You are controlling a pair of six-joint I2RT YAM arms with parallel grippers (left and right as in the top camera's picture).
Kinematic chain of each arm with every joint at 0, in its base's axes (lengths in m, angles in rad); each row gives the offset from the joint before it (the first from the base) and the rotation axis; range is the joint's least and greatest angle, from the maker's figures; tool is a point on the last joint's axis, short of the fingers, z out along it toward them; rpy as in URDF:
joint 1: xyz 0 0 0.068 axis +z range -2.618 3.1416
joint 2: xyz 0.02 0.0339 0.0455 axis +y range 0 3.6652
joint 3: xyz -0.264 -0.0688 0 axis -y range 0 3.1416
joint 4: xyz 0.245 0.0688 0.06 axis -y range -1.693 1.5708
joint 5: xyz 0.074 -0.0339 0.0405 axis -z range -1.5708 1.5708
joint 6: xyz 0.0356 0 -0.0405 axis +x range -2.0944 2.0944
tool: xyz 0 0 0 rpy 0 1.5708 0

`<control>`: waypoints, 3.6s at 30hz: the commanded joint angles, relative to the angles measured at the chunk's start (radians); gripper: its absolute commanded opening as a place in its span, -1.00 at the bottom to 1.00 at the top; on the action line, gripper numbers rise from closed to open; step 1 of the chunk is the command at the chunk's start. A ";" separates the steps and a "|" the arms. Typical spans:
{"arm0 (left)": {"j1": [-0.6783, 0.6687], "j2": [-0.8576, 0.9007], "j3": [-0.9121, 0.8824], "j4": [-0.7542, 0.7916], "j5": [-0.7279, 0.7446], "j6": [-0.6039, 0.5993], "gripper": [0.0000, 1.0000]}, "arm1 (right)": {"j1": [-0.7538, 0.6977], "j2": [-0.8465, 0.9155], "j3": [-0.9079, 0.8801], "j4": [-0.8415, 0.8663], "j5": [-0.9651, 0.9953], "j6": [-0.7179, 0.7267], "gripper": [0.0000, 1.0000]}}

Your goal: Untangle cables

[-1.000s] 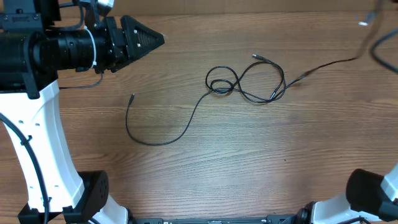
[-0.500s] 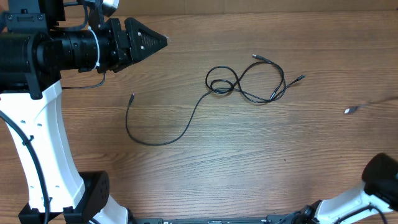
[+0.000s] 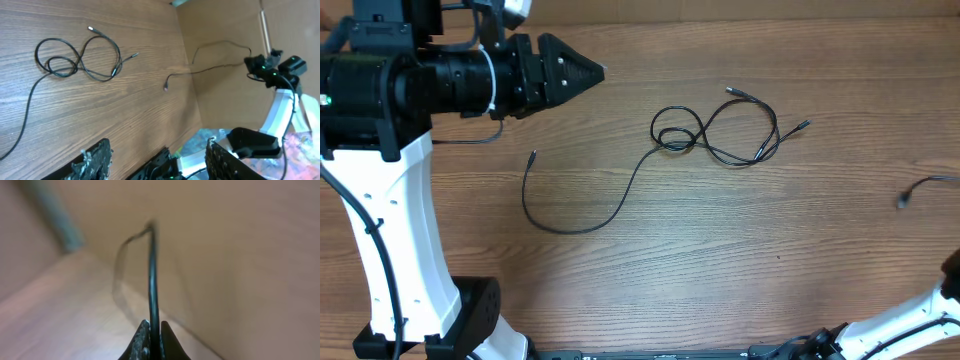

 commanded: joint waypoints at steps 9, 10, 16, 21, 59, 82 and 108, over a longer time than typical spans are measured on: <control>-0.051 -0.026 0.001 -0.002 -0.124 0.016 0.35 | -0.060 0.000 0.003 -0.068 0.079 0.193 0.94; -0.051 -0.026 0.001 -0.002 -0.131 0.016 0.35 | -0.051 -0.001 0.003 -0.072 0.024 0.191 0.95; -0.048 -0.026 0.002 0.001 -0.149 0.024 0.41 | 0.028 -0.003 0.003 -0.067 -0.525 0.114 1.00; -0.048 -0.026 0.002 0.003 -0.174 0.026 0.47 | 0.171 -0.003 0.003 -0.095 -0.642 0.114 1.00; -0.049 -0.026 0.001 -0.002 -0.296 0.068 0.52 | 1.149 0.023 -0.688 -0.042 -0.397 0.618 0.30; -0.049 -0.026 0.001 -0.002 -0.299 0.113 0.53 | 1.369 0.023 -0.789 0.101 0.021 1.530 0.16; -0.049 -0.026 0.001 -0.002 -0.300 0.131 0.55 | 1.368 0.003 -0.882 0.508 -0.137 1.003 -0.92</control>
